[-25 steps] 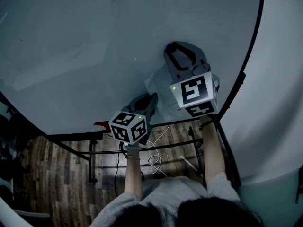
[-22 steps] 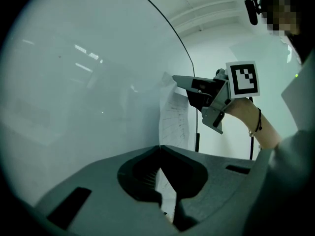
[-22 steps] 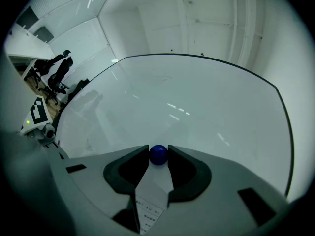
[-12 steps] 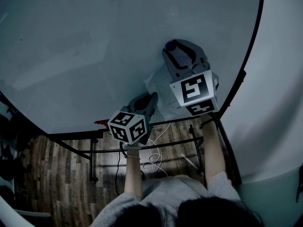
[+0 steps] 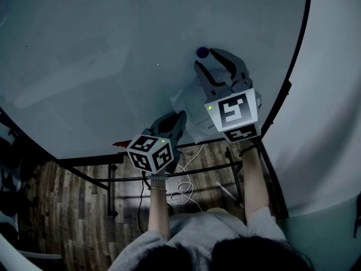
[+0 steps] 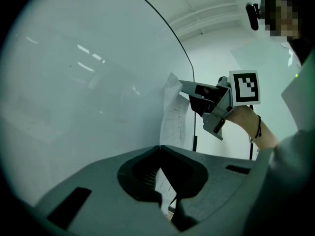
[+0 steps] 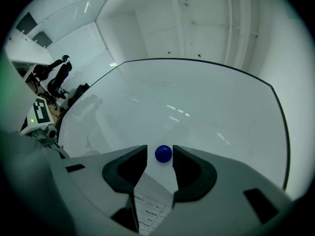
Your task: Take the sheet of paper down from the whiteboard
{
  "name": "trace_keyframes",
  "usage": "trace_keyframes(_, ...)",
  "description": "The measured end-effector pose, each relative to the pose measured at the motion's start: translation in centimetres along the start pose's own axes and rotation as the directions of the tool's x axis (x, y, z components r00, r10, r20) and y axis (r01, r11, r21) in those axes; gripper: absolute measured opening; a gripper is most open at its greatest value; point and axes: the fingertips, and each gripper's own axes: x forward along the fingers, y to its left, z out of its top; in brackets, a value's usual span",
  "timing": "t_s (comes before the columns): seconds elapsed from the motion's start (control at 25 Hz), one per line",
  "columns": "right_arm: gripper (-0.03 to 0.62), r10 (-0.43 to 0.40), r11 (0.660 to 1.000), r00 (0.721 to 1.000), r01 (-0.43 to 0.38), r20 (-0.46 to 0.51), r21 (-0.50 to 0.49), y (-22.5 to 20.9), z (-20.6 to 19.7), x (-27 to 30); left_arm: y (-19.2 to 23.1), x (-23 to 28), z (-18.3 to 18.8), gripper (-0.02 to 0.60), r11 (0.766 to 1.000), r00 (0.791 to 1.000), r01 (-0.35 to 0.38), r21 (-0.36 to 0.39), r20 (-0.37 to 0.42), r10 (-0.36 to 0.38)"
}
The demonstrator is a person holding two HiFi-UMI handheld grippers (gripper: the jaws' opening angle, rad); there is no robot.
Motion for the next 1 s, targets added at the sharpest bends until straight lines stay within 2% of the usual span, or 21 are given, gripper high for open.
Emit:
trace_keyframes(0.16,0.132,-0.016,1.000,1.000,0.016,0.027,0.023,-0.1,0.0,-1.6,0.1,-0.8,-0.1,0.006,1.000,0.999,-0.029,-0.008,0.013,0.029)
trace_keyframes(0.32,0.070,-0.044,0.994,0.997,0.038,0.060,0.100,-0.4,-0.7,-3.6,0.2,-1.3,-0.4,0.006,0.999,0.998,-0.054,-0.005,0.020,0.054)
trace_keyframes(0.6,0.018,-0.022,0.986,0.998,0.012,0.064,0.164,0.0,-1.1,-5.6,-0.2,-2.1,0.4,0.006,0.994,0.994,-0.106,0.018,0.026,0.106)
trace_keyframes(1.0,0.002,0.004,0.961,0.998,-0.022,0.065,0.277,-0.9,-4.4,-8.5,-1.8,-2.7,-1.0,0.006,0.977,0.977,-0.212,-0.008,0.030,0.212)
